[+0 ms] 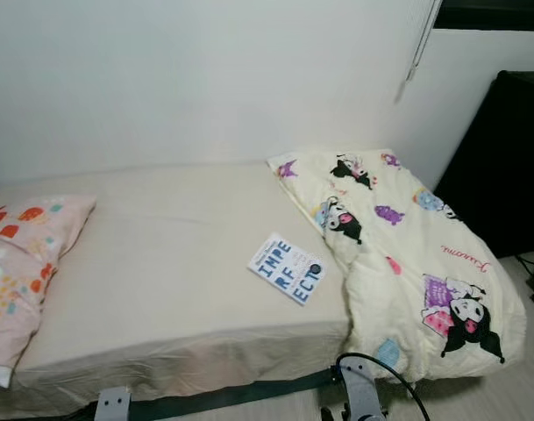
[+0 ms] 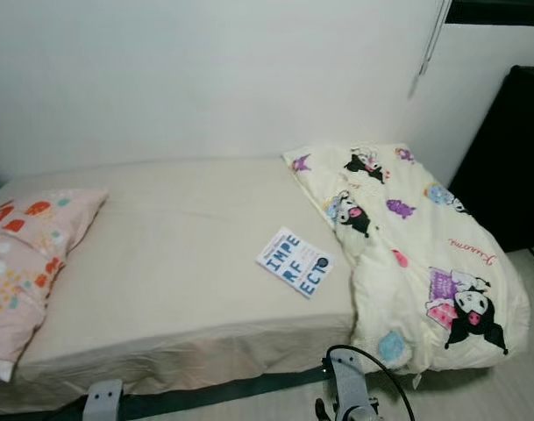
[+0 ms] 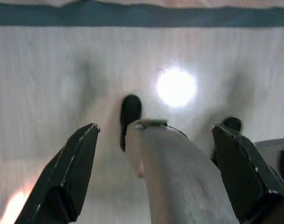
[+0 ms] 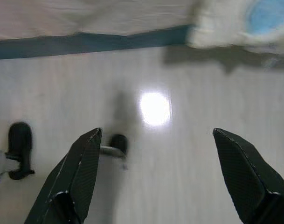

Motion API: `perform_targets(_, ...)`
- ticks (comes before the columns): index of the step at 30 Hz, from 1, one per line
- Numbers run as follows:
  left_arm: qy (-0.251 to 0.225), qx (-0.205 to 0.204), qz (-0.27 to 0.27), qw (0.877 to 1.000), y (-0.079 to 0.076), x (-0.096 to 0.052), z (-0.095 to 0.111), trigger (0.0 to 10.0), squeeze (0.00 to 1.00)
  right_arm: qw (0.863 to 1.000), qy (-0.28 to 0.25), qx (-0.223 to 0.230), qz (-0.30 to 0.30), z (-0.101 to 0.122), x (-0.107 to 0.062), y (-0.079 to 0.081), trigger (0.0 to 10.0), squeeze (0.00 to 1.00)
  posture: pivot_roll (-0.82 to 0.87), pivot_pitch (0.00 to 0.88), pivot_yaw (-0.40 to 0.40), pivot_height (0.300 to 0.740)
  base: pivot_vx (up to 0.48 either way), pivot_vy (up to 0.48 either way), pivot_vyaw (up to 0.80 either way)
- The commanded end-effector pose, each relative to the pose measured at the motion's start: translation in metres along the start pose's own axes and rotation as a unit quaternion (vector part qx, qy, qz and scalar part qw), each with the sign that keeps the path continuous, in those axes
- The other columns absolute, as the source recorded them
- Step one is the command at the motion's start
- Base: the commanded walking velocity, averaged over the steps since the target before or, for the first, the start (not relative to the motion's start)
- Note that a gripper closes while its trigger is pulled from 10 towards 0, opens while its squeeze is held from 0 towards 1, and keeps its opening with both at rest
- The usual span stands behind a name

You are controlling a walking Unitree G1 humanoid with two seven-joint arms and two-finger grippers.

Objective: Clean up the room

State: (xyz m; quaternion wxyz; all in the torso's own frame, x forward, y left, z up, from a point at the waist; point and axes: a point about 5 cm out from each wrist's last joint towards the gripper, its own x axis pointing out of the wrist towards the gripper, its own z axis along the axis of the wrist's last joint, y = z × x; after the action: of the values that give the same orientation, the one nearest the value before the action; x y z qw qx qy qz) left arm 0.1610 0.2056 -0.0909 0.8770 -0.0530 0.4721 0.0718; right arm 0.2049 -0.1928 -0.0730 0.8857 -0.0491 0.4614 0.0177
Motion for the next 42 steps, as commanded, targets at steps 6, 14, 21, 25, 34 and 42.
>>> perform_targets(6, 0.004, -0.012, 0.007, 1.0, 0.0029, -0.0001, -0.0001, 10.0, 0.0, 1.0, 0.005, -0.005, 0.004, -0.0023, 0.0002, 0.004, 10.0, 0.0, 0.01, 0.0, -0.051, 0.74, 0.0, 0.0, 0.0)
perform_targets(14, 0.006, -0.017, 0.01, 1.0, 0.0041, -0.0004, -0.0012, 10.0, 0.0, 1.0, 0.005, -0.003, 0.004, -0.0031, 0.0001, 0.0039, 10.0, 0.0, 0.0, 0.0, -0.049, 0.74, 0.0, 0.0, 0.0)
perform_targets(21, 0.008, 0.006, 0.001, 1.0, 0.0045, -0.0002, 0.0002, 10.0, 0.0, 1.0, 0.005, -0.002, 0.004, -0.0023, 0.0002, 0.0039, 10.0, 0.0, 0.0, 0.0, -0.051, 0.74, 0.0, -0.069, 0.0)
perform_targets(25, 0.01, 0.009, -0.001, 1.0, 0.0041, -0.0003, -0.0008, 10.0, 0.0, 1.0, 0.005, -0.002, 0.004, -0.002, 0.0002, 0.0039, 10.0, 0.0, 0.0, 0.0, -0.05, 0.74, 0.0, -0.48, 0.0)
perform_targets(34, 0.013, -0.027, 0.016, 0.999, 0.007, -0.0016, -0.0069, 10.0, 0.0, 1.0, 0.006, -0.001, 0.003, -0.0029, 0.0, 0.0032, 10.0, 0.0, 0.0, 0.002, -0.053, 0.74, 0.0, -0.053, 0.0)
perform_targets(42, -0.005, -0.033, 0.007, 0.999, 0.0075, -0.0008, 0.0007, 10.0, 0.0, 1.0, 0.005, 0.001, 0.003, -0.0026, 0.0001, 0.0033, 10.0, 0.0, 0.0, 0.003, -0.049, 0.74, 0.0, 0.0, 0.0)
